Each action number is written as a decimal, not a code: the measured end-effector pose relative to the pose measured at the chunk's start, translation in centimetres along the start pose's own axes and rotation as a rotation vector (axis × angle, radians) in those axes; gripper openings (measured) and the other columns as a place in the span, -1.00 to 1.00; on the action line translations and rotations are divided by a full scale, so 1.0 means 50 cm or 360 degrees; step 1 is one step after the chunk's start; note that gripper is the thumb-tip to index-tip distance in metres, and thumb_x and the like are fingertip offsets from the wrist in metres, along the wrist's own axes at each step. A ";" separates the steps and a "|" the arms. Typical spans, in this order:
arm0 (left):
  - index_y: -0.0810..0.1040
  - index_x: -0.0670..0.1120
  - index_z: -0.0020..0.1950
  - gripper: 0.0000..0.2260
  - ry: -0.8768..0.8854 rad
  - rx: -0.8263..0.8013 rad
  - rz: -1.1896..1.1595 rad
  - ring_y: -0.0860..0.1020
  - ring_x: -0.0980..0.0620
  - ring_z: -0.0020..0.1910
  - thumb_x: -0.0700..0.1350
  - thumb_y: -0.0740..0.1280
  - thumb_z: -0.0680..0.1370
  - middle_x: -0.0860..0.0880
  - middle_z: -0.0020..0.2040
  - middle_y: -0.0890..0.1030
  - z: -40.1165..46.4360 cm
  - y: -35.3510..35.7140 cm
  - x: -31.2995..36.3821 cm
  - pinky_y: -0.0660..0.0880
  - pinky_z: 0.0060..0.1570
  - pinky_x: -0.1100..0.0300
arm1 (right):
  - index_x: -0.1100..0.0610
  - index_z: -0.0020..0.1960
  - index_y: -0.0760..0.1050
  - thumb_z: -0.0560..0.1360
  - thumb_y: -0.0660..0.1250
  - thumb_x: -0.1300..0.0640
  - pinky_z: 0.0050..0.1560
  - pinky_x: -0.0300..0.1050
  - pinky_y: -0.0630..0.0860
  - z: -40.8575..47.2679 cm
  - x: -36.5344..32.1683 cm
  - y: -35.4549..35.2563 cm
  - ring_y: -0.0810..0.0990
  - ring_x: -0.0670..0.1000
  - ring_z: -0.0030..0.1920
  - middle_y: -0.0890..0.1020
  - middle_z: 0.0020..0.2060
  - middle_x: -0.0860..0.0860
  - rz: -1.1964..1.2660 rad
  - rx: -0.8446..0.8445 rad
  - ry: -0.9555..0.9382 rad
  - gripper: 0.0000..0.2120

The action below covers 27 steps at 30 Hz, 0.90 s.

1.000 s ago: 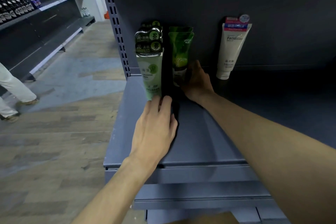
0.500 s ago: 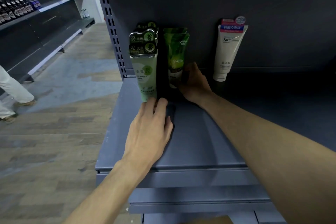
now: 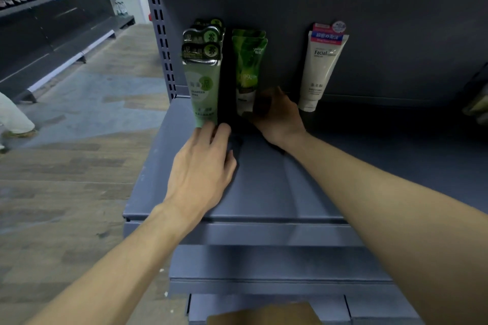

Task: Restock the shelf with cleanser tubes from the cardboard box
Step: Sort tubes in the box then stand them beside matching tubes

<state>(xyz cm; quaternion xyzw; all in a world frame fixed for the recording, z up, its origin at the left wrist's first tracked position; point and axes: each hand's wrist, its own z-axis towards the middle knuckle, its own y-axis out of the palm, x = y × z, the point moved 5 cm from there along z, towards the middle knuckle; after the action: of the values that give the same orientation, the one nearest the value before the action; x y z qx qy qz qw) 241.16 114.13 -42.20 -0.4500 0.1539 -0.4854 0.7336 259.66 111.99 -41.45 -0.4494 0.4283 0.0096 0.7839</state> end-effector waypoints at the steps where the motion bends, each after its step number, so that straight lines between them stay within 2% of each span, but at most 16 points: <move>1: 0.47 -0.14 0.13 -0.78 0.0004 0.0005 0.0014 0.50 -0.15 -0.05 -0.14 0.34 0.51 -0.12 0.00 0.51 -0.001 0.000 0.000 0.43 -0.32 0.03 | 0.12 0.24 0.50 0.41 0.48 -0.10 -0.04 -0.26 0.36 -0.008 -0.001 -0.004 0.56 0.02 0.16 0.61 0.12 0.01 -0.0027 0.0008 -0.0031 -0.50; 3: 0.47 -0.15 0.13 -0.78 0.0021 0.0006 0.0056 0.51 -0.17 -0.06 -0.14 0.34 0.51 -0.13 -0.01 0.52 -0.001 0.002 0.001 0.45 -0.33 0.01 | 0.08 0.19 0.52 0.42 0.44 -0.15 -0.06 -0.25 0.38 -0.024 -0.003 -0.014 0.57 0.00 0.11 0.62 0.07 -0.02 -0.0102 0.0011 -0.0097 -0.55; 5: 0.48 -0.15 0.11 -0.80 0.0037 0.0000 0.0123 0.51 -0.17 -0.09 -0.15 0.32 0.52 -0.13 -0.02 0.53 -0.003 -0.002 0.004 0.45 -0.35 0.00 | 0.13 0.17 0.49 0.44 0.45 -0.09 -0.07 -0.21 0.38 -0.049 -0.005 -0.030 0.53 -0.01 0.05 0.58 0.05 0.00 -0.0152 -0.0022 -0.0124 -0.58; 8: 0.50 -0.14 0.05 -0.84 -0.0033 0.0039 0.0165 0.52 -0.16 -0.13 -0.14 0.34 0.50 -0.11 -0.07 0.54 -0.025 -0.027 0.015 0.43 -0.38 0.01 | 0.15 0.25 0.44 0.46 0.47 0.01 0.06 -0.06 0.53 -0.103 -0.006 -0.065 0.57 0.06 0.09 0.57 0.12 0.08 -0.0178 -0.0083 -0.0114 -0.55; 11: 0.50 -0.10 0.07 -0.80 -0.0058 0.0082 0.0039 0.51 -0.13 -0.10 -0.08 0.38 0.51 -0.07 -0.03 0.54 -0.096 -0.065 0.068 0.45 -0.29 0.02 | 0.13 0.29 0.42 0.49 0.44 0.03 0.09 0.09 0.57 -0.198 -0.013 -0.120 0.58 0.10 0.08 0.57 0.14 0.10 -0.0254 -0.0133 -0.0175 -0.57; 14: 0.53 -0.10 0.10 -0.80 0.0147 0.0056 -0.0123 0.50 -0.09 -0.06 -0.05 0.37 0.53 -0.05 0.01 0.56 -0.196 -0.092 0.155 0.47 -0.16 0.08 | 0.16 0.22 0.46 0.52 0.41 0.04 0.07 0.09 0.55 -0.335 -0.002 -0.187 0.58 0.09 0.07 0.59 0.06 0.08 -0.0387 -0.0098 -0.0268 -0.65; 17: 0.53 -0.11 0.10 -0.78 0.0379 -0.0140 -0.0179 0.53 -0.08 -0.05 -0.07 0.39 0.50 -0.05 0.01 0.57 -0.290 -0.068 0.219 0.50 -0.11 0.08 | 0.16 0.11 0.52 0.52 0.41 0.04 -0.02 0.04 0.56 -0.478 0.037 -0.221 0.59 0.07 -0.02 0.57 -0.03 0.04 -0.0502 -0.0145 -0.0333 -0.75; 19: 0.49 -0.09 0.10 -0.77 0.0431 -0.0349 -0.0194 0.54 -0.08 -0.06 -0.07 0.39 0.49 -0.05 0.02 0.55 -0.339 -0.019 0.236 0.51 -0.14 0.08 | 0.15 0.07 0.54 0.50 0.41 0.04 -0.09 -0.04 0.55 -0.546 0.074 -0.214 0.58 0.05 -0.07 0.56 -0.06 0.02 -0.0534 -0.0195 -0.0349 -0.77; 22: 0.47 -0.07 0.09 -0.75 0.0352 -0.0600 -0.0141 0.52 -0.07 -0.08 -0.03 0.40 0.48 -0.03 0.00 0.52 -0.400 0.066 0.231 0.50 -0.18 0.08 | 0.15 0.07 0.54 0.49 0.43 0.04 -0.13 -0.02 0.56 -0.603 0.141 -0.170 0.59 0.05 -0.07 0.56 -0.06 0.02 -0.0526 -0.0297 -0.0262 -0.77; 27: 0.49 -0.07 0.07 -0.73 0.0249 -0.0920 -0.0024 0.55 -0.06 -0.12 -0.03 0.43 0.44 -0.03 -0.08 0.51 -0.533 0.186 0.206 0.45 -0.43 0.09 | 0.12 0.14 0.49 0.53 0.38 0.01 -0.10 -0.03 0.53 -0.679 0.289 -0.058 0.60 0.08 -0.03 0.54 0.03 0.02 -0.0537 -0.0569 0.0065 -0.74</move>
<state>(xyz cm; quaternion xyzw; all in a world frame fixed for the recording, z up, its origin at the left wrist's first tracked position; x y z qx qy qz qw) 233.80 92.91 -62.16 -0.6025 0.3385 -0.4602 0.5574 247.48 80.71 -57.05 -0.6461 0.3546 -0.0550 0.6737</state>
